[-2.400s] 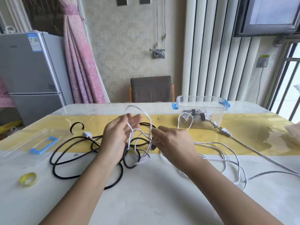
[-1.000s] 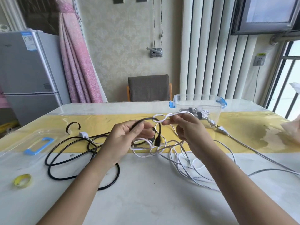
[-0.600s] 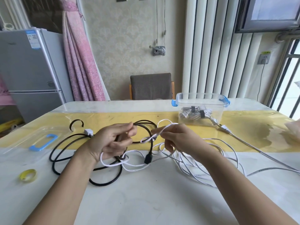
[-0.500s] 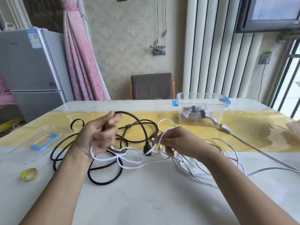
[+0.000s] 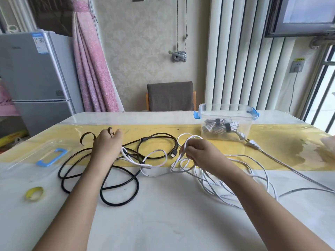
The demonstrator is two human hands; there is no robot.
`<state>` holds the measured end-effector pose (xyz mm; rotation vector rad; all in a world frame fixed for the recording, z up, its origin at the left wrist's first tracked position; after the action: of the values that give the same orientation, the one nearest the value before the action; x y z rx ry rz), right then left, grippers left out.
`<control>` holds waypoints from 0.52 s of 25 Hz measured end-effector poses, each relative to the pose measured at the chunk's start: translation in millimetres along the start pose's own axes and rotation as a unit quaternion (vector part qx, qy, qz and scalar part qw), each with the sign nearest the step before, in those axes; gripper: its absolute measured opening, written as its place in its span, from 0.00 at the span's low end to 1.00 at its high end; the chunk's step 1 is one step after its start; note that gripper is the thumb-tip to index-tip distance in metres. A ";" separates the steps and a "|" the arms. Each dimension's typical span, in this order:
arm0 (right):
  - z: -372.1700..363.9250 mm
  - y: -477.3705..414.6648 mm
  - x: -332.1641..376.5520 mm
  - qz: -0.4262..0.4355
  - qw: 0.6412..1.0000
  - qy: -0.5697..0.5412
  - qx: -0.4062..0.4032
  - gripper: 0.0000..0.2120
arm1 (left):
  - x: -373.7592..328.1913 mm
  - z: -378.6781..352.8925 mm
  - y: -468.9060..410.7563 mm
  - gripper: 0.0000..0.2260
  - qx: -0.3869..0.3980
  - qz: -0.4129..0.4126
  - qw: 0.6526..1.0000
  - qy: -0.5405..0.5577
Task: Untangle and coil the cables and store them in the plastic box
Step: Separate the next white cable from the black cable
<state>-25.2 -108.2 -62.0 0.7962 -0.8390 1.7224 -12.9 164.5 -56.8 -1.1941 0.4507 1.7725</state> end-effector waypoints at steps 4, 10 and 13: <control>16.5 2.6 8.6 0.028 0.995 0.033 -0.085 0.10 | -63.8 19.0 51.9 0.21 -0.197 -0.273 0.925 -0.175; 15.0 9.8 19.1 0.068 0.990 0.048 -0.117 0.08 | -93.9 -63.3 103.2 0.07 0.134 -0.380 0.911 0.087; 13.8 10.4 19.6 0.069 0.990 0.040 -0.115 0.08 | -91.1 -66.3 102.3 0.05 0.118 -0.419 0.898 0.071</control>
<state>-38.6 -112.4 -40.0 0.5216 -1.0365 1.7266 -54.2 21.0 -27.1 -1.1087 0.1721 0.8661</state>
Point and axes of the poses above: each hand's wrist, its own y-axis away from the middle knuckle, its own z-axis out of the back of the hand, x = y × z, the point moved 9 cm from there along -y, towards the middle knuckle, and after that the axes turned 2 degrees about y, right-handed, at the moved point
